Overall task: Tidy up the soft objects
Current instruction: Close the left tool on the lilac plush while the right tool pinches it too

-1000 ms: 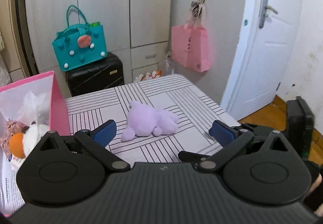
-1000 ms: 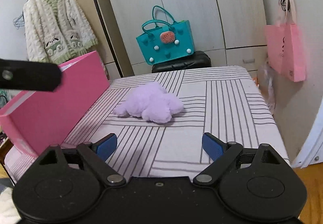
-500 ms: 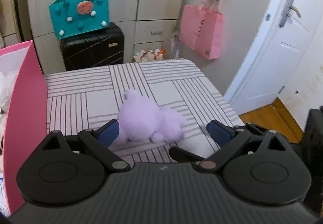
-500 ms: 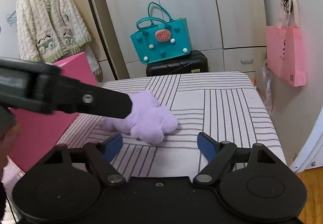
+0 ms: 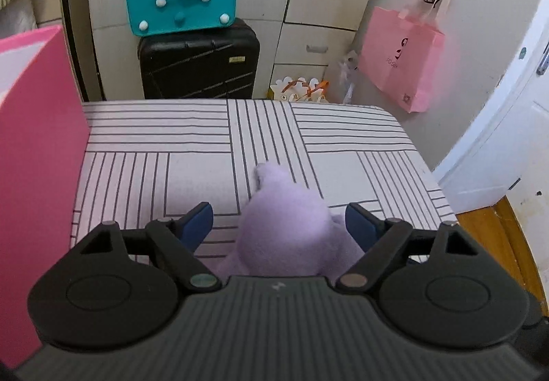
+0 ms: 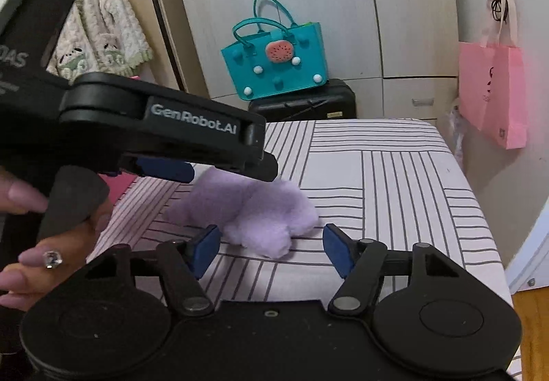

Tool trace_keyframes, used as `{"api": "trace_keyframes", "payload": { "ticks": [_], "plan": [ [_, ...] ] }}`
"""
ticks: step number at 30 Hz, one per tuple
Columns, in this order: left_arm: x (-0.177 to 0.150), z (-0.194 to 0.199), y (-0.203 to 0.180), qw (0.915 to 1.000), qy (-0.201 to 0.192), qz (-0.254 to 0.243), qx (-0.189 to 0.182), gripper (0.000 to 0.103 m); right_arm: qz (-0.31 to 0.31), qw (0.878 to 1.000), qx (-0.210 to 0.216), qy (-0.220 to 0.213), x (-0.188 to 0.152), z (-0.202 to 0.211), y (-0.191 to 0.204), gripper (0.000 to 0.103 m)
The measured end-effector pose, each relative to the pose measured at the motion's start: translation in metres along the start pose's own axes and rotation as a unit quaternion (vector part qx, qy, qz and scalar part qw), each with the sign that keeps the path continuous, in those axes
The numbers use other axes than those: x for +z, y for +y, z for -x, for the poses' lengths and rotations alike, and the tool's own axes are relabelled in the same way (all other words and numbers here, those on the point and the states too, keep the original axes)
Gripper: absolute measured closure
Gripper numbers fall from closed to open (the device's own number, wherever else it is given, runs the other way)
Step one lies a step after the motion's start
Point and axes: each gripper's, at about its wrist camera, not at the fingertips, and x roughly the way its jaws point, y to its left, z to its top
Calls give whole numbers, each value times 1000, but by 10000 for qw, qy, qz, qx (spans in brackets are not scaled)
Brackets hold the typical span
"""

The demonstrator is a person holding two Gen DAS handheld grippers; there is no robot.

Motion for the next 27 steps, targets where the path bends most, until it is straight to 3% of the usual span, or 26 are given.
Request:
{"api": "trace_keyframes", "payload": {
  "ticks": [4,8,21,27],
  "plan": [
    [-5,-3,3,9999,30,109,-69,26,29,9999,54,97,0,-2,1,54],
    [-9,-3,9,9985,53,370,-400,45,-38,9997,229,127,-1,-3,-3,64],
    [-21,7,9,9981,-214,373,-434,52,284,9995,105,72,-1,-4,7,65],
    [-27,21,6,9973,-251,332,-604,53,90,9998,143,-65,-4,11,3,64]
  ]
}}
